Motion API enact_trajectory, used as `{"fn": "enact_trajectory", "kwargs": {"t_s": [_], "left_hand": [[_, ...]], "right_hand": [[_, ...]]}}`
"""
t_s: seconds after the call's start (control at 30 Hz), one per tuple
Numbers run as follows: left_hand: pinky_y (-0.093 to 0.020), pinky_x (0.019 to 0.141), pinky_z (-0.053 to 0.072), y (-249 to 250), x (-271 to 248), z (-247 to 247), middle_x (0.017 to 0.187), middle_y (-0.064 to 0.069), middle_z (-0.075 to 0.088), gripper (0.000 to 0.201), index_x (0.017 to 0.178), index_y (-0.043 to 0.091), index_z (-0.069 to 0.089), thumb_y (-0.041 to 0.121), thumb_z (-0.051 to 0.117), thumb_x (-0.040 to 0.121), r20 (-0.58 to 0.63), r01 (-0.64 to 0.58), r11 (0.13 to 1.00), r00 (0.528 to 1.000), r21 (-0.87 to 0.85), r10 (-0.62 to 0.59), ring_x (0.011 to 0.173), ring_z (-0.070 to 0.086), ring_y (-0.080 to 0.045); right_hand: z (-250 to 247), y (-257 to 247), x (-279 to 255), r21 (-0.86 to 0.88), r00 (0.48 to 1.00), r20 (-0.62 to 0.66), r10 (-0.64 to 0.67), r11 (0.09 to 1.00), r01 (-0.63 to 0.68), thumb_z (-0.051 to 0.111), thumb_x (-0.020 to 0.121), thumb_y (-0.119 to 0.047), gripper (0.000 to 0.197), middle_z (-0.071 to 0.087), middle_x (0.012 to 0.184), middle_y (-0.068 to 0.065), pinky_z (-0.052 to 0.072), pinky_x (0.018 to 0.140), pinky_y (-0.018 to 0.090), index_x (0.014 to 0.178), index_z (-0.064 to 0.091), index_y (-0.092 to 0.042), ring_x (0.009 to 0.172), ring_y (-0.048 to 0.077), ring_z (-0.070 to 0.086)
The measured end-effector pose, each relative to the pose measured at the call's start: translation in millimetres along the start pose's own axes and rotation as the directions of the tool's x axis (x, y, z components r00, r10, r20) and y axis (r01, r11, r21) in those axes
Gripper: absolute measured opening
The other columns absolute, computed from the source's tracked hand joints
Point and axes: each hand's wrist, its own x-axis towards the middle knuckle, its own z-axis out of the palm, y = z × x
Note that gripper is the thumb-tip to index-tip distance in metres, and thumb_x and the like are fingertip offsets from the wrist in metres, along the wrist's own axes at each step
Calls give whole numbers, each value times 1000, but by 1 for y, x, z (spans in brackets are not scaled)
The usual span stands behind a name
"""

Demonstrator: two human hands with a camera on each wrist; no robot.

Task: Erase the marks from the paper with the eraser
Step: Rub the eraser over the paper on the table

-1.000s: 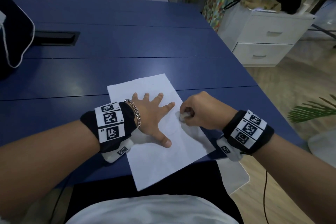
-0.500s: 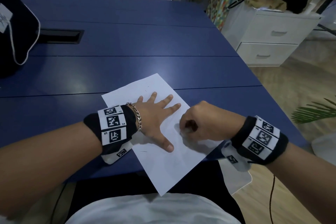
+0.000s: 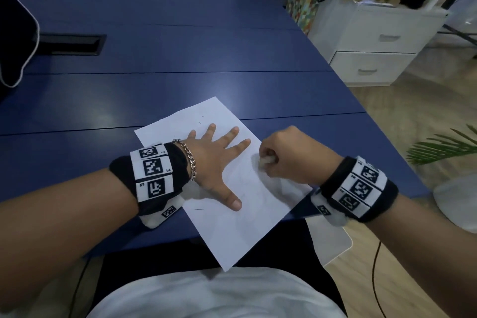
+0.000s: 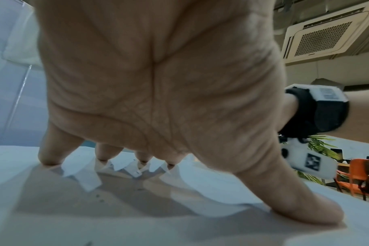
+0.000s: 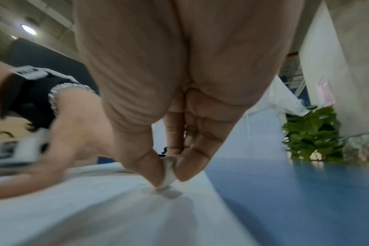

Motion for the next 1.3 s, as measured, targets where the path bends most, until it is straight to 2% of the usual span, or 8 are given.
{"fn": "enact_trajectory", "kwargs": {"t_s": [0.17,0.33,0.47,0.63,0.8,1.03,1.2,1.3], "left_hand": [[-72,126,-1,1,-1,0,168,13,-41,153,156,51,-34,105,63,51,0,9,1000,1000,6,-9,159,-28,-43],[-74,125,-1,2,-1,-1,167,14,-43,156,155,52,-36,106,63,48,14,15,1000,1000,4,-15,159,-29,-42],[-74,124,1,2,-1,1,167,15,-42,156,154,52,-36,106,65,47,4,11,1000,1000,8,-11,159,-28,-43],[-74,124,-2,1,-6,1,166,13,-44,153,155,53,-35,106,63,51,-7,-9,1000,1000,-5,9,158,-30,-41],[-70,123,-10,-8,-13,11,169,5,-41,142,159,53,-27,102,63,60,-56,-70,997,996,-28,68,159,-30,-37],[-74,122,-10,-9,-12,15,169,8,-42,147,152,64,-31,107,62,47,-88,21,998,996,-64,-27,157,-32,-41],[-75,122,-10,-9,-10,16,168,2,-44,151,148,64,-36,111,58,39,-86,55,997,995,-58,-59,157,-32,-45],[-75,122,-10,-8,-10,14,167,2,-45,151,148,64,-36,109,61,41,-63,65,996,996,-64,-69,156,-34,-44]], "right_hand": [[10,-28,-15,-9,975,156,-161,986,164,61,84,-22,10,60,70,-4,54,61,39,74,59,-23,65,17,55],[4,-7,-2,-57,1000,19,-16,998,17,54,85,-23,11,59,75,-1,58,68,48,75,59,-21,70,21,54],[13,-33,-17,-28,983,121,-138,989,143,58,87,-24,17,53,72,-6,54,63,41,71,51,-27,67,21,53],[6,-12,-7,18,1000,9,-8,1000,8,58,86,-22,25,57,69,-4,51,60,38,64,50,-30,63,15,50],[6,-15,-6,9,1000,30,-3,1000,3,56,85,-22,13,63,75,0,56,67,45,74,63,-20,70,22,58],[12,-47,-20,-13,981,133,-145,989,148,59,87,-25,17,54,78,-7,54,66,39,74,48,-27,69,17,52],[4,-25,1,-64,999,32,-20,998,22,53,83,-27,13,62,74,-2,58,66,46,78,62,-19,68,22,57],[7,-32,-4,-84,995,62,-76,993,81,54,85,-25,12,61,77,-2,56,67,43,80,62,-18,70,21,57]]}}
